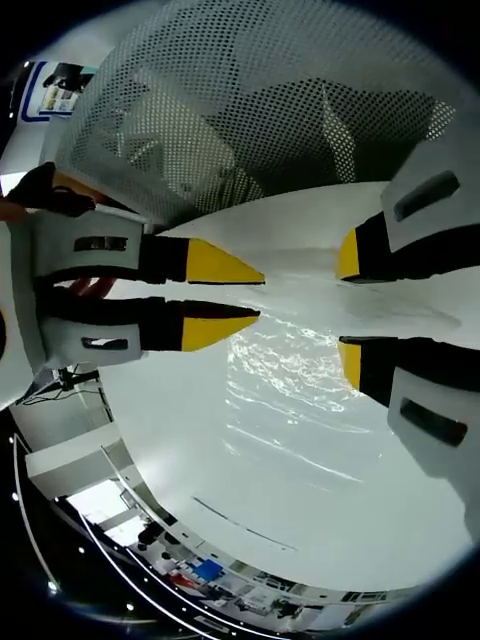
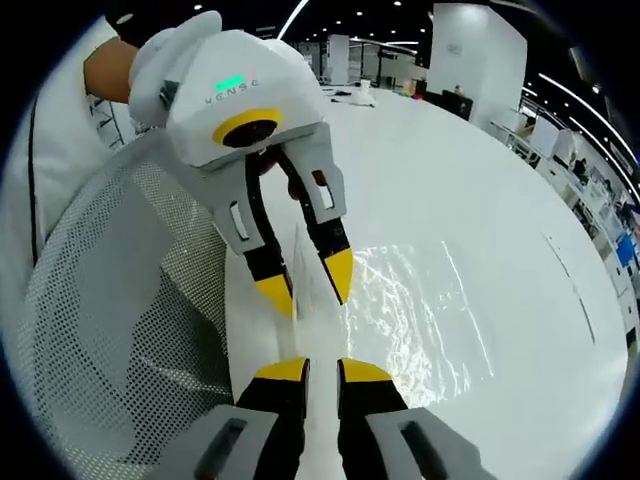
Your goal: Open the resealable bag by pulling the two sides of the seal apart until the entire bag opening is separated and visibly accessible.
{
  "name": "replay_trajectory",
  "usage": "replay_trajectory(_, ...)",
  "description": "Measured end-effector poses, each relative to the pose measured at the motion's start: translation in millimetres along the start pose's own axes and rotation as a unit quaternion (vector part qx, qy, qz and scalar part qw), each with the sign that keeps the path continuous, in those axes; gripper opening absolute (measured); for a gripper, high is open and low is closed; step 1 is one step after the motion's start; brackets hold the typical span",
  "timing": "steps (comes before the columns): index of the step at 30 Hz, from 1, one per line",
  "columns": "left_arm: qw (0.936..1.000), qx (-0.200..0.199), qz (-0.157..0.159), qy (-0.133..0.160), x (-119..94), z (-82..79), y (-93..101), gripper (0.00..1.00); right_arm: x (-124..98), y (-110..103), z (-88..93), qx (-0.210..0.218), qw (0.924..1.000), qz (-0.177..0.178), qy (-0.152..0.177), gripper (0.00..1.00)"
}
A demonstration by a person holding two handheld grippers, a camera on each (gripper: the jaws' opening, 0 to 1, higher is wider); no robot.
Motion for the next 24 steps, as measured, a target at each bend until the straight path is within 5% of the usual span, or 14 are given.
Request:
replay_trajectory(12,0.9999,-0.004,0.001,0.010,-3.8,0.9,0.3,0.18,14.6,3.7,-2.5,0.018,0.9996,-0.010,-0.020,0.00)
replay_trajectory(24,0.9973,0.032,-0.030,0.059,-19.2,1.6,1.7,0.22,12.6,8.0,-6.7,0.030,0.9990,-0.009,-0.031,0.00)
Point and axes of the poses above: the point that each gripper's makers call its tool centre point, and the gripper's own axes: x roughly forward along the fingers, y roughly to its right, z roughly out of its underside, the point moved 10 cm from there along -x, roughly backward along the fingers, and after that the axes turned 15 degrees about -y, right-handed, at the moved point
